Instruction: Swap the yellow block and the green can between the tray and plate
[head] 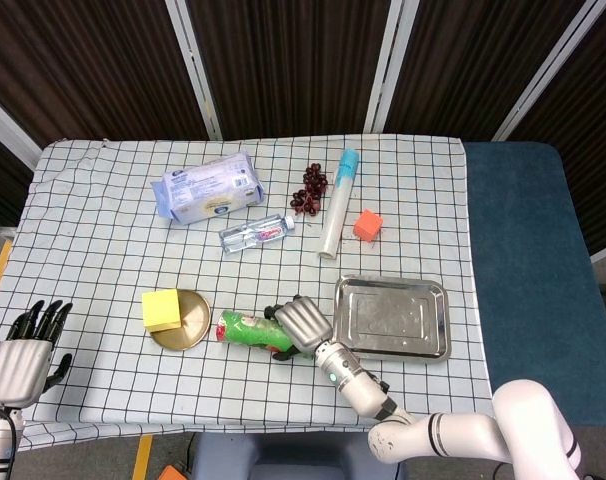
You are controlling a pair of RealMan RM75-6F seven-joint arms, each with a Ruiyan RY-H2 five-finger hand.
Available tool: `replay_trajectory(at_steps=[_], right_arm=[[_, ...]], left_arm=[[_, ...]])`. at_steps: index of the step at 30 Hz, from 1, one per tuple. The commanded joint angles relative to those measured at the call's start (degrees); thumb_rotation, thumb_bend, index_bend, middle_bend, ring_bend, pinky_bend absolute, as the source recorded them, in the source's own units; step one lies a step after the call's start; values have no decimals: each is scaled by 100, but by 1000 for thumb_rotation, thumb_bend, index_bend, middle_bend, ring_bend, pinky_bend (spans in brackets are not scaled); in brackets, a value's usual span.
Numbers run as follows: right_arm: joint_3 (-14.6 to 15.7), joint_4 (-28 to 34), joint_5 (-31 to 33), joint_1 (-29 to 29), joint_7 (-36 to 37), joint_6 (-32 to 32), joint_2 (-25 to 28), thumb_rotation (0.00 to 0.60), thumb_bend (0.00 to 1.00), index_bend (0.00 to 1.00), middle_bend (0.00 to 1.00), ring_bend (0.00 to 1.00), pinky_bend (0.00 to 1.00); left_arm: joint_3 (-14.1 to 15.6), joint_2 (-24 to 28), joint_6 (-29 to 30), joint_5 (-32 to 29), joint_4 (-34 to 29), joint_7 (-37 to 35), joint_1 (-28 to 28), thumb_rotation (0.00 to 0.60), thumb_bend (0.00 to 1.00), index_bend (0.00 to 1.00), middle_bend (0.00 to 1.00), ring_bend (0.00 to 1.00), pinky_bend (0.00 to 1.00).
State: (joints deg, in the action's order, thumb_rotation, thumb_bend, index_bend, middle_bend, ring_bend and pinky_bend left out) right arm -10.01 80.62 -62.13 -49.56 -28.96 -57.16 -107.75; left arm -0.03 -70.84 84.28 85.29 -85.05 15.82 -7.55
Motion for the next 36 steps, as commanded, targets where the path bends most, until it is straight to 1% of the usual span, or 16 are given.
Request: replay_trajectory(at_steps=[1, 5, 7, 10, 12, 14, 17, 22, 24, 26, 33, 36], right_arm=[[69, 407, -418, 236, -73, -537, 313, 600, 98, 880, 675, 741, 579], [227, 974, -749, 589, -233, -1102, 865, 600, 101, 890, 684, 751, 589], [323, 1230, -870, 812, -249, -1357, 1230, 600, 101, 891, 684, 751, 589], [489, 1441, -1036, 1124, -24, -1579, 1782, 600, 101, 891, 684, 751, 589], [640, 1512, -1170, 1335, 303, -1646, 2181, 600, 101, 890, 684, 751, 590], [794, 1524, -1353, 1513, 762, -1655, 2533, 600, 101, 890, 684, 751, 589], [980, 1403, -1586, 1696, 1187, -1646, 2886, 600, 101, 876, 684, 740, 586], [1078, 1097, -1725, 1922, 1622, -1660, 3076, 600, 101, 850, 684, 685, 566], [1099, 971, -1725, 2002, 1775, -1622, 3119, 600, 101, 832, 678, 638, 537], [1141, 861, -1720, 2073, 1866, -1550, 3169, 600, 101, 803, 642, 579, 487], [1209, 653, -1740, 2198, 2249, -1241, 3343, 600, 101, 605, 396, 287, 230], [1201, 522, -1827, 2205, 2443, -1143, 3356, 600, 101, 544, 322, 207, 167]], left_arm=[[-2, -7, -15, 6, -7, 18, 0, 600, 388, 82, 94, 37, 185], [3, -14, -40, 13, -18, 68, 4, 600, 388, 88, 94, 37, 185], [-6, -14, -36, 12, -35, 83, 10, 600, 388, 92, 94, 37, 185], [-16, -10, -13, 30, -48, 89, 20, 600, 386, 92, 95, 37, 185], [-24, 0, 8, 37, -69, 72, 33, 600, 387, 94, 95, 37, 187], [-38, 9, 30, 45, -85, 57, 40, 600, 387, 97, 96, 37, 189], [-40, 13, 18, 41, -92, 23, 48, 600, 388, 98, 98, 37, 194], [-58, 15, -14, 16, -101, 11, 46, 600, 388, 103, 104, 43, 199], [-71, 19, -36, -10, -96, -30, 46, 600, 387, 107, 106, 45, 201], [-90, 21, -40, -38, -94, -37, 49, 600, 388, 109, 107, 46, 202], [-105, 13, 16, -6, -113, -17, 71, 600, 388, 109, 107, 47, 203], [-97, -1, 9, 16, -102, 7, 69, 600, 388, 109, 107, 47, 203]])
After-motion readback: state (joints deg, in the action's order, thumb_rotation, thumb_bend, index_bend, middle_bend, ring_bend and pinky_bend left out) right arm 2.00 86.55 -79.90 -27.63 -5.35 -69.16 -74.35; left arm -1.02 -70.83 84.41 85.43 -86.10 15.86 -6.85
